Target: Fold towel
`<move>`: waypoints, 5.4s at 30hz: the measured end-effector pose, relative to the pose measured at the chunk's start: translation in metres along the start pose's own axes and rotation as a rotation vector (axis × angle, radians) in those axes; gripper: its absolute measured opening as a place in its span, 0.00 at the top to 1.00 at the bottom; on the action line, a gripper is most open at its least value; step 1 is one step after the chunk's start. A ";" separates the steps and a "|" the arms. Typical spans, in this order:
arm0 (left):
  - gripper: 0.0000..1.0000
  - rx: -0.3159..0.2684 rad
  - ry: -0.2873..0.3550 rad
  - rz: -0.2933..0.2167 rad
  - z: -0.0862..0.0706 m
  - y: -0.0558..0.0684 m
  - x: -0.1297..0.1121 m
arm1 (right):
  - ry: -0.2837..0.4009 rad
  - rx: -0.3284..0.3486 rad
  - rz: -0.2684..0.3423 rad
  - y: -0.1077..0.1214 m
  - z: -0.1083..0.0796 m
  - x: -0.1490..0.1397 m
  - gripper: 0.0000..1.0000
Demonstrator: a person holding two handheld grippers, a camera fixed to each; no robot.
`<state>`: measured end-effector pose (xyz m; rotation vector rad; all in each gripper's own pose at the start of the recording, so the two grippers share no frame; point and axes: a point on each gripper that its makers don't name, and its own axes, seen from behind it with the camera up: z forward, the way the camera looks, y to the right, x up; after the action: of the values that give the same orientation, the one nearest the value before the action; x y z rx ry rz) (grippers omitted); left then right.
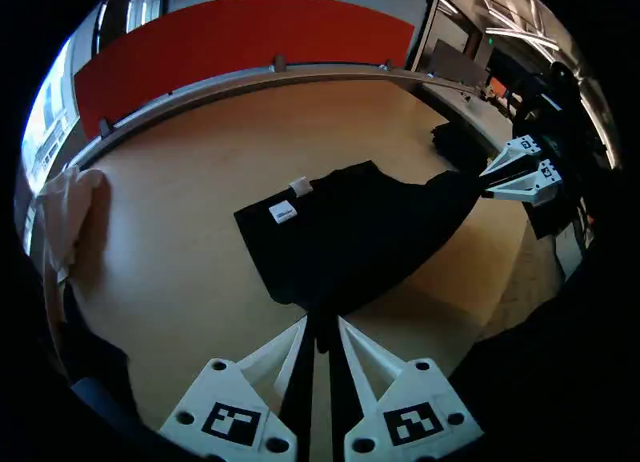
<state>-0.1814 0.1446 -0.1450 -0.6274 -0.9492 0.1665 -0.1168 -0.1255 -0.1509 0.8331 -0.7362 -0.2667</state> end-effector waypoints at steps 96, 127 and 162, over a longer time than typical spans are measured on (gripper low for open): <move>0.74 0.101 -0.123 -0.028 0.147 -0.089 0.038 | -0.148 -0.113 0.148 0.115 0.125 -0.029 0.77; 0.36 0.183 -0.092 0.014 0.151 -0.118 0.062 | -0.113 -0.215 0.173 0.150 0.135 -0.017 0.40; 0.10 0.176 -0.077 -0.069 0.112 -0.096 0.022 | -0.062 -0.247 0.200 0.126 0.103 -0.020 0.03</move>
<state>-0.2711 0.1241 -0.0275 -0.4283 -1.0173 0.2115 -0.2096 -0.0927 -0.0198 0.5154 -0.8204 -0.2000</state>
